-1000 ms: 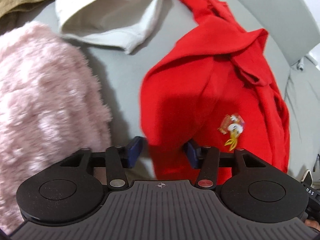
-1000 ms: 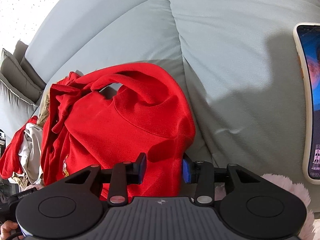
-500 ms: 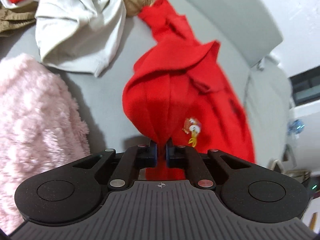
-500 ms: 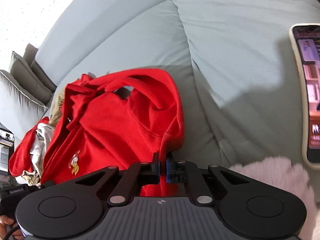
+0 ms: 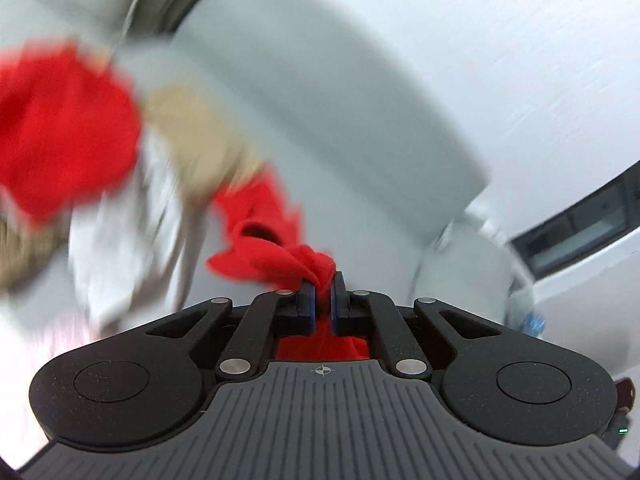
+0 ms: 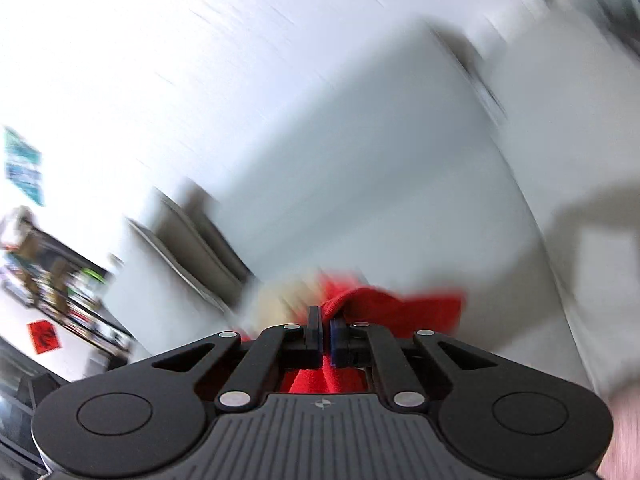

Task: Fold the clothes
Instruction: 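Lift the sweatshirt with both grippers and shake it out, then lay it down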

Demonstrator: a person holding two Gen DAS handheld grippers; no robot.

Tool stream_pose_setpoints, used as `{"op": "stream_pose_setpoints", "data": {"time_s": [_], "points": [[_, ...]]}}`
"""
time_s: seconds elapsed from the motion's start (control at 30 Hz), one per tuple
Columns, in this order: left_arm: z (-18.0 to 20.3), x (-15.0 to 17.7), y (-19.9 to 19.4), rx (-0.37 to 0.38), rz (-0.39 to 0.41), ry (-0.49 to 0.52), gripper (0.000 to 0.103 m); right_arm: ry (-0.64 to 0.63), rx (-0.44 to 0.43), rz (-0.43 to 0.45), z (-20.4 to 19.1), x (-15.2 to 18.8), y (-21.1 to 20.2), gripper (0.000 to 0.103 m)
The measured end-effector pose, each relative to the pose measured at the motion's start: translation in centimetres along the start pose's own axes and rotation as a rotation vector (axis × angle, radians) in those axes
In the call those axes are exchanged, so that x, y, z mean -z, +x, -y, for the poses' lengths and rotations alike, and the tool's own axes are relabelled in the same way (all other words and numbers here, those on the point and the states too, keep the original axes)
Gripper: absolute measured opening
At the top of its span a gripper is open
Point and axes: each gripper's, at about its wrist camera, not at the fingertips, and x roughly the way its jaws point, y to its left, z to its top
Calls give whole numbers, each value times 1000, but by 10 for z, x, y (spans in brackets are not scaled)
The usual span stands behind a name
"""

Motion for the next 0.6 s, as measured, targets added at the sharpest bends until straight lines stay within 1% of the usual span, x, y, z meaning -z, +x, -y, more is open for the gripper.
{"op": "stream_pose_setpoints", "data": {"time_s": [0.03, 0.07, 0.1, 0.13, 0.17, 0.2, 0.23, 0.27, 0.3, 0.33, 0.4, 0.43, 0.47, 0.53, 0.6], "points": [[10, -12, -13, 28, 39, 8, 6, -35, -51, 75, -27, -23, -15, 6], [29, -32, -40, 88, 121, 24, 6, -64, -101, 146, -49, -39, -32, 6], [41, -42, -57, 128, 177, 35, 6, -110, -166, 248, -80, -58, -59, 6], [46, -46, -65, 143, 205, 41, 6, -139, -188, 303, -93, -64, -73, 6], [59, -57, -97, 182, 295, 61, 6, -191, -222, 398, -117, -72, -99, 6], [62, -59, -107, 170, 317, 68, 6, -217, -218, 429, -125, -73, -109, 6], [64, -61, -117, 158, 332, 70, 6, -272, -189, 478, -140, -75, -124, 6], [62, -64, -125, 147, 311, 50, 6, -297, -143, 474, -148, -76, -130, 6], [56, -65, -127, 163, 288, 12, 6, -282, -135, 452, -147, -77, -130, 6], [51, -65, -132, 181, 272, -21, 6, -245, -132, 412, -146, -80, -133, 6], [46, -60, -156, 228, 305, -36, 6, -194, -174, 408, -144, -81, -153, 6], [49, -58, -167, 232, 334, -17, 6, -195, -185, 422, -146, -80, -162, 6], [54, -52, -188, 248, 385, 26, 6, -203, -200, 440, -149, -79, -173, 6], [61, -48, -213, 287, 413, 63, 6, -244, -241, 495, -159, -73, -205, 6], [67, -41, -239, 323, 440, 110, 6, -314, -243, 544, -172, -65, -233, 6]]}}
